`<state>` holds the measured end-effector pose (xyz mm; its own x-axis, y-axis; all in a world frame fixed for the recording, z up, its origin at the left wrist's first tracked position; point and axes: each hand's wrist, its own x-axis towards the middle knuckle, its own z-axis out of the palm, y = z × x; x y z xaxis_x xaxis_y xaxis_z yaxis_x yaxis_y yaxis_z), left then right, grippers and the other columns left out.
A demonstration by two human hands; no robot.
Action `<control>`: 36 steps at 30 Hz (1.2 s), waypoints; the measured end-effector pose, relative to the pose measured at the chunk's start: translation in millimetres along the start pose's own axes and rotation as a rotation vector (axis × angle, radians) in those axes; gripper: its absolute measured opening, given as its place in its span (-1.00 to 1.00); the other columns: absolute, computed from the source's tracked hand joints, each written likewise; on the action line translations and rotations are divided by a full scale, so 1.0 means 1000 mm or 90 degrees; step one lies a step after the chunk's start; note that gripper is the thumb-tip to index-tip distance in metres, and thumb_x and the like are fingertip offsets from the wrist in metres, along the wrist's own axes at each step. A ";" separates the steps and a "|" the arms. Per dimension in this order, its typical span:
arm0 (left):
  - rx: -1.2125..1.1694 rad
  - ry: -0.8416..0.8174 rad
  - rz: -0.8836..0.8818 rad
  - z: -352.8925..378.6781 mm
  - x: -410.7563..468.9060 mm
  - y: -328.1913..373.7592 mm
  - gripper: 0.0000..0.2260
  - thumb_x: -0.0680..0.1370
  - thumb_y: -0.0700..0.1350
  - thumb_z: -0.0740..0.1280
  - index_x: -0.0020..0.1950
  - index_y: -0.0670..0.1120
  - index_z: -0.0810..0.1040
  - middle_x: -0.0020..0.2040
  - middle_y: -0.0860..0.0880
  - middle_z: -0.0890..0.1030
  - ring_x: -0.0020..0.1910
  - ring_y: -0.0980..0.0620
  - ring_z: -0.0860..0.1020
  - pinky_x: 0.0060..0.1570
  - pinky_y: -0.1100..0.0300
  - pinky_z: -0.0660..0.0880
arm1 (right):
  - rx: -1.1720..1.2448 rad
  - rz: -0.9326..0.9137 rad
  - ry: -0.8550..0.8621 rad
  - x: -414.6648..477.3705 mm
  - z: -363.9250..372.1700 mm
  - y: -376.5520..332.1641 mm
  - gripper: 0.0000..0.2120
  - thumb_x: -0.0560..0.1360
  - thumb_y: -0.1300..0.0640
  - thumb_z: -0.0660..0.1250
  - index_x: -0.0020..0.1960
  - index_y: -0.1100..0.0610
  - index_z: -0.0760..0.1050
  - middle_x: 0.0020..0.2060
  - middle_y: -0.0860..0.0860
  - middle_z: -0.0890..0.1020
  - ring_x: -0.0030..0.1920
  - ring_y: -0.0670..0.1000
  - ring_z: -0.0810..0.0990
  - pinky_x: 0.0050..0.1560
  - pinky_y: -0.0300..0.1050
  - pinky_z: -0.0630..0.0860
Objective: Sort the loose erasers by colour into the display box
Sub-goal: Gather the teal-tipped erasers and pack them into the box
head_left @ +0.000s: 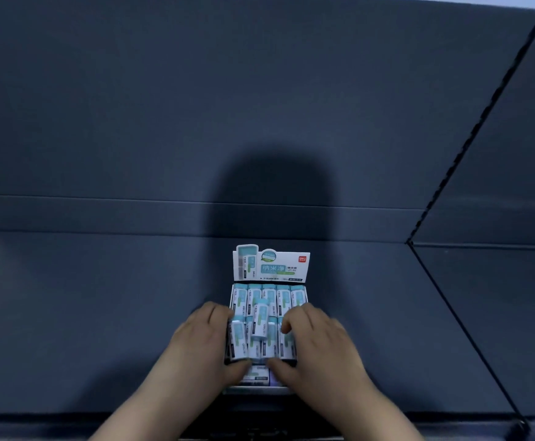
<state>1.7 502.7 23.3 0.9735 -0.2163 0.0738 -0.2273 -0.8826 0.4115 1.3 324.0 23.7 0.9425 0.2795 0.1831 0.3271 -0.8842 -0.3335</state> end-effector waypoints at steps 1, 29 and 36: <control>0.003 0.000 0.001 -0.001 0.000 0.000 -0.47 0.39 0.15 0.41 0.27 0.01 0.33 0.15 0.11 0.36 0.16 0.17 0.38 0.05 0.41 0.24 | 0.005 0.006 0.003 0.000 0.003 0.001 -0.53 0.12 -0.24 0.37 -0.17 -0.08 0.20 -0.30 -0.17 0.42 -0.34 -0.11 0.45 -0.33 -0.28 0.30; 0.056 0.000 0.063 -0.015 0.001 -0.008 -0.37 0.39 0.20 0.40 0.41 0.14 0.31 0.39 0.23 0.29 0.36 0.12 0.27 0.21 0.15 0.23 | -0.200 0.072 -0.063 0.030 -0.005 -0.027 -0.61 0.49 -0.14 0.11 0.13 0.11 0.43 0.09 0.06 0.52 0.12 0.10 0.44 0.08 0.03 0.27; 0.082 -0.015 0.179 -0.023 0.018 -0.014 -0.65 0.49 -0.02 0.37 0.26 0.21 0.50 0.26 0.31 0.46 0.24 0.13 0.36 -0.06 0.33 0.13 | -0.231 0.071 -0.017 0.028 -0.005 -0.026 -0.74 0.21 -0.08 0.47 -0.24 0.08 0.59 -0.28 0.03 0.57 -0.23 0.08 0.55 -0.22 -0.02 0.42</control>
<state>22.5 520.9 39.1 0.8718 -0.4676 0.1463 -0.4899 -0.8325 0.2588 18.6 352.9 41.9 0.9739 0.1795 0.1389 0.1813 -0.9834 -0.0003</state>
